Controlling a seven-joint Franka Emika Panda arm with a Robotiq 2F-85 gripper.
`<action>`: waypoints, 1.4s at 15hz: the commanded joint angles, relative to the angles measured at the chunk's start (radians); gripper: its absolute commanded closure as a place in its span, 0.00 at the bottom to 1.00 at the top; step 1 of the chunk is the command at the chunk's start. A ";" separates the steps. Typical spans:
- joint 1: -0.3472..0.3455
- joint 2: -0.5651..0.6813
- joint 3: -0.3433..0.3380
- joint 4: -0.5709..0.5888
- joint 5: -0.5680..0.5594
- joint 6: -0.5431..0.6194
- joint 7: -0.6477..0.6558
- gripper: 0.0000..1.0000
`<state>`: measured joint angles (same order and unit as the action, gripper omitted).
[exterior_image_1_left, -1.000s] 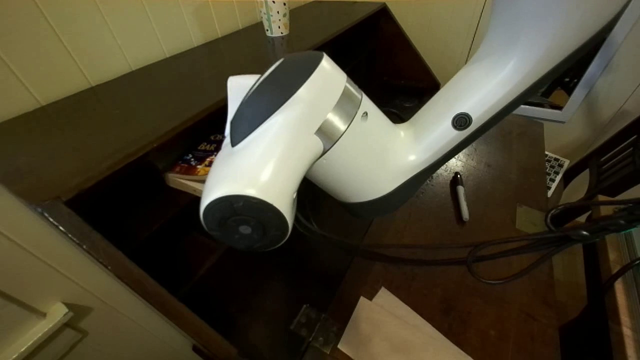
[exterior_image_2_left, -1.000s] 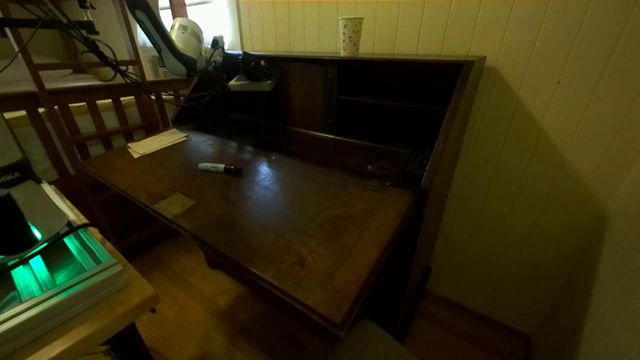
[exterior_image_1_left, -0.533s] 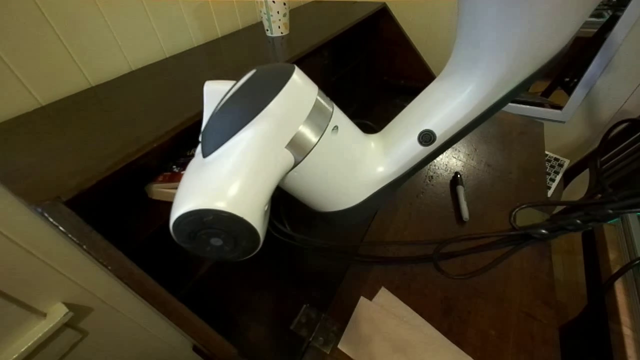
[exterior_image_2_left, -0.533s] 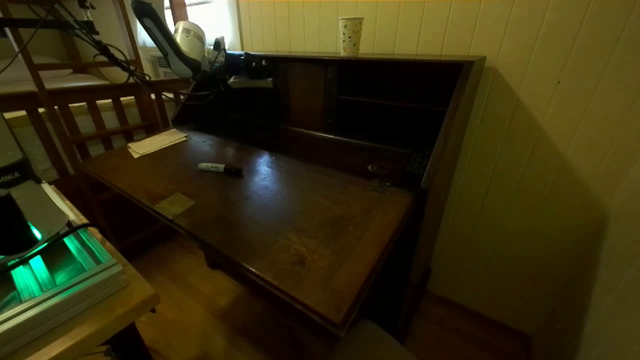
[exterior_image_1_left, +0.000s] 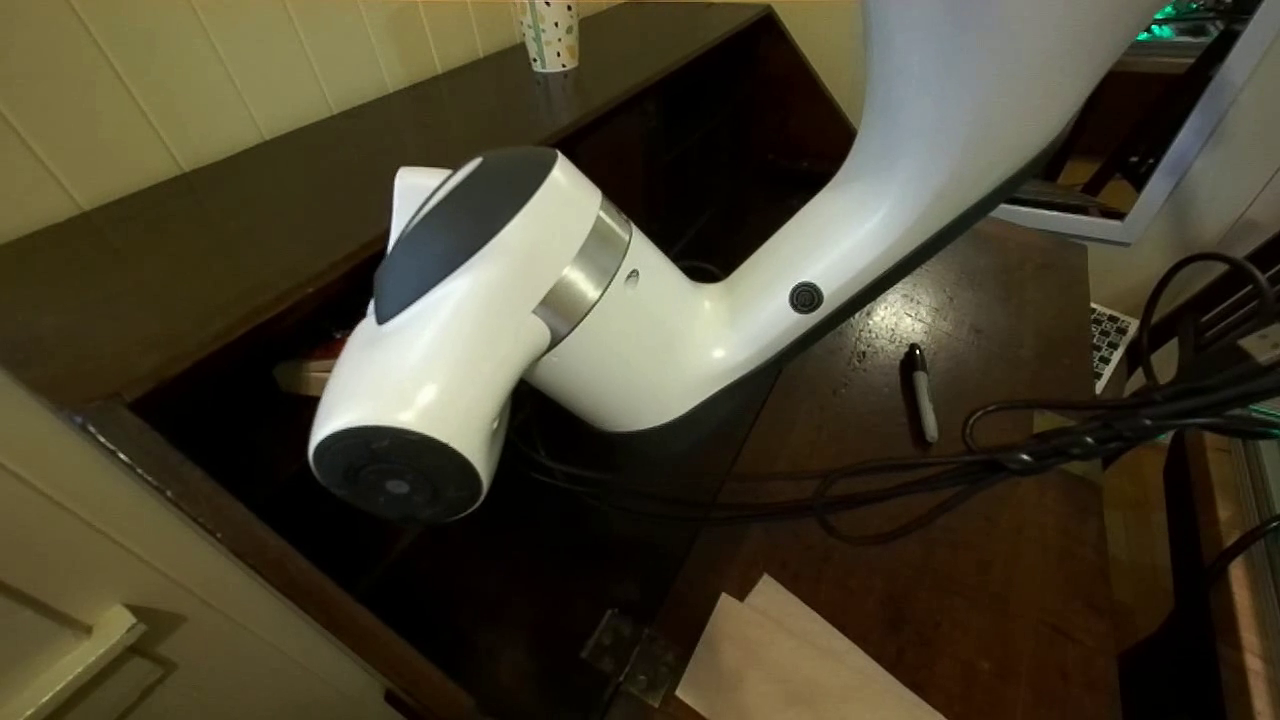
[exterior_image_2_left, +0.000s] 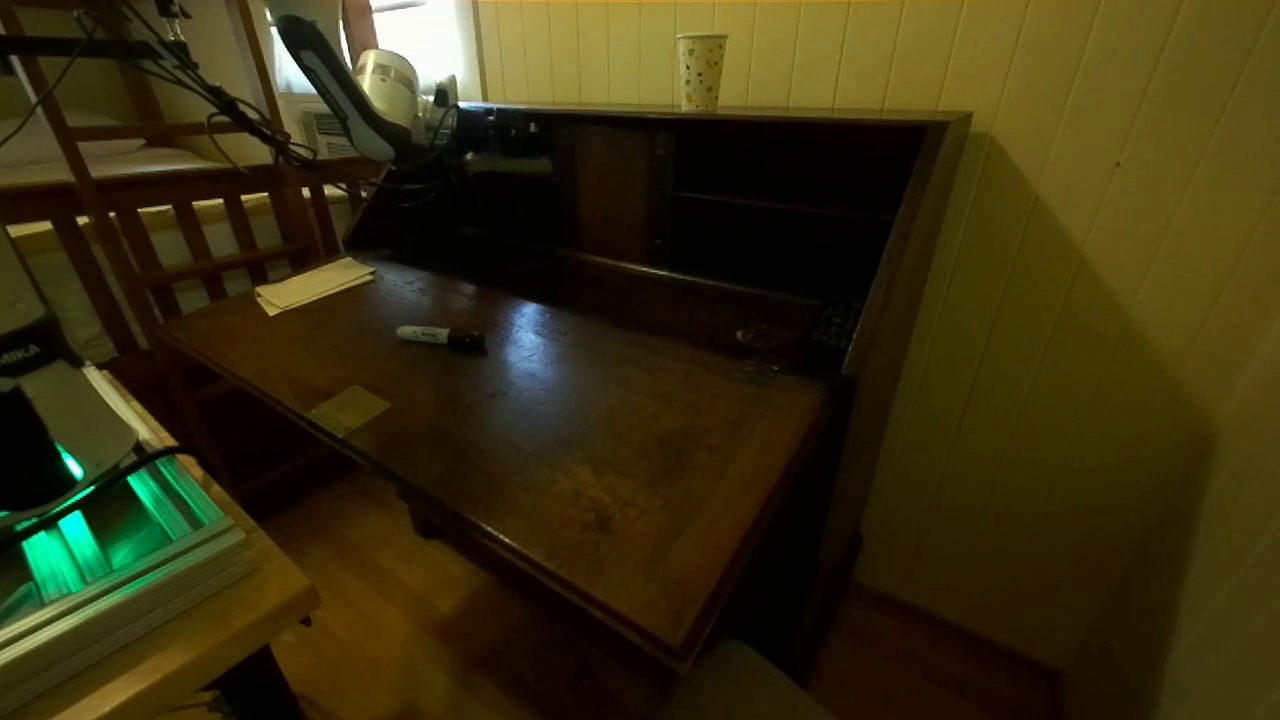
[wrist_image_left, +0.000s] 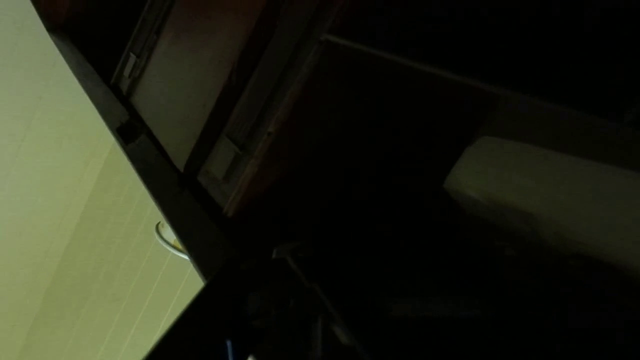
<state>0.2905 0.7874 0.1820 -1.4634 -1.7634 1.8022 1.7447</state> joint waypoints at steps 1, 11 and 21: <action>-0.002 -0.025 0.024 -0.049 0.083 0.017 -0.003 0.11; -0.005 -0.093 0.019 -0.138 0.143 0.046 0.202 0.11; -0.025 -0.251 0.031 -0.391 0.143 0.120 0.354 0.11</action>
<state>0.2847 0.6225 0.2028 -1.7261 -1.6355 1.8804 2.0474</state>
